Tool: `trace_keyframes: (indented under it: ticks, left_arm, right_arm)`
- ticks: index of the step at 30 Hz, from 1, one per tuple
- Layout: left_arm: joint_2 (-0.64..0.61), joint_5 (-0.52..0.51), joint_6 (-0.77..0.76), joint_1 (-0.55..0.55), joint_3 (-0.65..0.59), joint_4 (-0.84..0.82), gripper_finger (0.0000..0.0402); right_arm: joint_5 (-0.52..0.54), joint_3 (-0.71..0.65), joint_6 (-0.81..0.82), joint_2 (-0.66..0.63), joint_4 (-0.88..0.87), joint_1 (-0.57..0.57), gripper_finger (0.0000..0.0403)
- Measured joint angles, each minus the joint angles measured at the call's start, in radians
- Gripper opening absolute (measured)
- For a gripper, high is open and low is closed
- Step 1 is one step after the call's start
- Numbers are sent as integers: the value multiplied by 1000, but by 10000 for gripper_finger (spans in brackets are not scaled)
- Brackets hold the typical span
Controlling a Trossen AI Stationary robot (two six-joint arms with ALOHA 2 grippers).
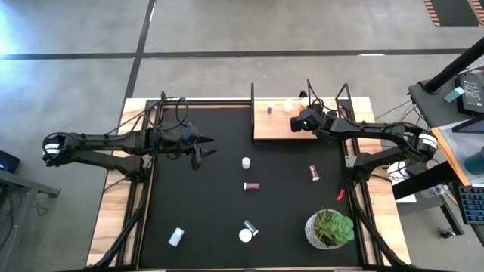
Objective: Pick and place medicine bottles onto shelf by color
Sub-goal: Put the top orange pill bottle on the shelf aligned with the other orange pill bottle, then put the top white pill bottle on the shelf aligned with the other white pill bottle
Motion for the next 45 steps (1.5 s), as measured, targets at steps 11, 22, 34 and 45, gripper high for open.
trace_keyframes:
  ticks: [11, 22, 34, 45]
  left_arm:
    - [0, 0, -3, 0, 0, 0, 215]
    - [0, 0, -5, 0, 0, 0, 215]
    - [0, 0, -8, 0, 0, -1, 215]
    - [0, 0, -7, 0, 0, -1, 215]
  right_arm:
    - [1, 0, 0, 1, 26, 0, 196]
    - [1, 2, 0, 102, 56, 0, 243]
    - [1, 104, -4, 30, -127, 0, 312]
    - [-206, 261, -51, -44, -237, 20, 311]
